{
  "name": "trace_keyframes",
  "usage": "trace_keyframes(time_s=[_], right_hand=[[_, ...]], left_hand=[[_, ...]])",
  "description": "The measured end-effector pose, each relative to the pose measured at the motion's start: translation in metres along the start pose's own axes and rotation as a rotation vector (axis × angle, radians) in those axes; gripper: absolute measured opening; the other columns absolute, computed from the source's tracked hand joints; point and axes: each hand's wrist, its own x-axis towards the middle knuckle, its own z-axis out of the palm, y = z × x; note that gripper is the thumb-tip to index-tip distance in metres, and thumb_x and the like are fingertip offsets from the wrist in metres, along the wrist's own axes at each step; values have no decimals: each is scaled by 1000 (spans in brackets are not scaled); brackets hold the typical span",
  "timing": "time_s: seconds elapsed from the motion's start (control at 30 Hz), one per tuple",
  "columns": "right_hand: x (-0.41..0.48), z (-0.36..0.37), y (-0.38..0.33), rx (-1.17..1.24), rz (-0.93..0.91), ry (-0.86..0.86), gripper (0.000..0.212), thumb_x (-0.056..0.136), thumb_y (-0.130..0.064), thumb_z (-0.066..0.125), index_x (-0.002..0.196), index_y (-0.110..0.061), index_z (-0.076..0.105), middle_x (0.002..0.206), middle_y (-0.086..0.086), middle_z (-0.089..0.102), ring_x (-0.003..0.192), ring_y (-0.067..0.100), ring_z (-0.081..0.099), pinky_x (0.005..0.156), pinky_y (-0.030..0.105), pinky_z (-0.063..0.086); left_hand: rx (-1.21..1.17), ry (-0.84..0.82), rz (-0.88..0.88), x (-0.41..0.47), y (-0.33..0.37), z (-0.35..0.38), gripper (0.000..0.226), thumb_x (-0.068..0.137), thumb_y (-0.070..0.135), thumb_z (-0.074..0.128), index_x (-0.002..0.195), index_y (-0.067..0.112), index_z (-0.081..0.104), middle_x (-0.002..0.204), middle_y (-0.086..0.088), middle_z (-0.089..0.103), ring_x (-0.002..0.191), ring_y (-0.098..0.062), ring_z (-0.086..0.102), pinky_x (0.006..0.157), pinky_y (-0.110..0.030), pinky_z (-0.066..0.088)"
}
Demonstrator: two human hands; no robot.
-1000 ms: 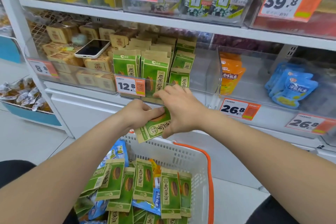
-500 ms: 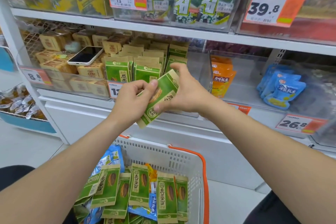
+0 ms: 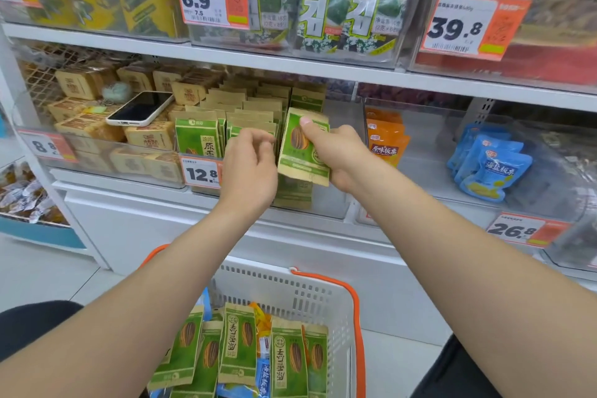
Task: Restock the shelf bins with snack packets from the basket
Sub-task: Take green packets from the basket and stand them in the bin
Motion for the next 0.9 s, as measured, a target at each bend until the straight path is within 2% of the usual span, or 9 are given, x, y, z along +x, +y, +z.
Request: trace_keyframes(time_s=[0.07, 0.13, 0.23, 0.33, 0.4, 0.47, 0.6, 0.7, 0.9], right_hand=[[6, -7, -9, 122, 106, -96, 59, 85, -27, 86, 123, -3, 49, 114, 21, 73, 87, 34, 78, 70, 56, 63], [16, -9, -11, 189, 114, -75, 51, 89, -20, 82, 123, -5, 47, 113, 21, 72, 85, 32, 78, 65, 51, 64], [30, -1, -6, 162, 46, 77, 30, 95, -18, 75, 102, -14, 46, 115, 17, 68, 95, 33, 73, 79, 55, 63], [45, 5, 2, 114, -7, 173, 37, 90, -13, 77, 116, -6, 52, 117, 16, 66, 104, 35, 69, 91, 56, 59], [49, 6, 5, 44, 42, 99, 41, 87, -1, 76, 118, -3, 50, 113, 17, 69, 101, 32, 68, 90, 52, 59], [52, 8, 9, -86, 145, -21, 37, 81, 5, 78, 110, -1, 57, 109, 19, 74, 101, 31, 71, 93, 56, 58], [40, 12, 4, -498, 193, -68, 58, 77, -11, 87, 127, -1, 59, 129, 7, 60, 120, 31, 61, 98, 49, 55], [36, 13, -2, -658, 260, -201, 63, 86, -11, 82, 141, -5, 51, 150, 15, 46, 128, 36, 53, 98, 53, 57], [43, 19, 5, -770, 299, -285, 54, 76, -16, 91, 122, -5, 65, 136, 10, 63, 122, 29, 62, 105, 45, 54]], left_hand=[[104, -36, 18, 2, 1, 0, 32, 95, 3, 54, 119, 24, 57, 123, -1, 48, 98, -7, 55, 95, -38, 46], [182, -81, -8, 2, 0, 0, 45, 87, -3, 58, 120, 26, 53, 125, -1, 41, 100, -10, 54, 96, -40, 47], [248, -143, -78, 4, -6, 0, 48, 83, -1, 67, 118, 27, 51, 125, -2, 38, 104, -27, 57, 101, -46, 48], [320, -126, -53, 5, -9, 1, 47, 81, 1, 70, 113, 29, 52, 117, 0, 39, 91, -30, 58, 89, -49, 53], [345, -103, -30, 6, -9, 0, 45, 79, 3, 72, 110, 30, 53, 115, 1, 40, 90, -31, 59, 86, -48, 53], [368, -97, -23, 6, -9, 0, 44, 77, 6, 77, 105, 31, 55, 113, 2, 41, 88, -29, 59, 84, -46, 53], [404, -85, -19, 8, -6, 2, 37, 77, 12, 82, 99, 34, 61, 113, 3, 43, 90, -26, 59, 83, -43, 53], [411, -95, -7, 7, -6, 5, 35, 78, 13, 82, 96, 34, 62, 113, 4, 41, 90, -25, 59, 84, -42, 53], [444, -102, 9, 6, -7, 8, 32, 78, 14, 79, 94, 36, 61, 110, 5, 38, 86, -24, 56, 78, -38, 48]])
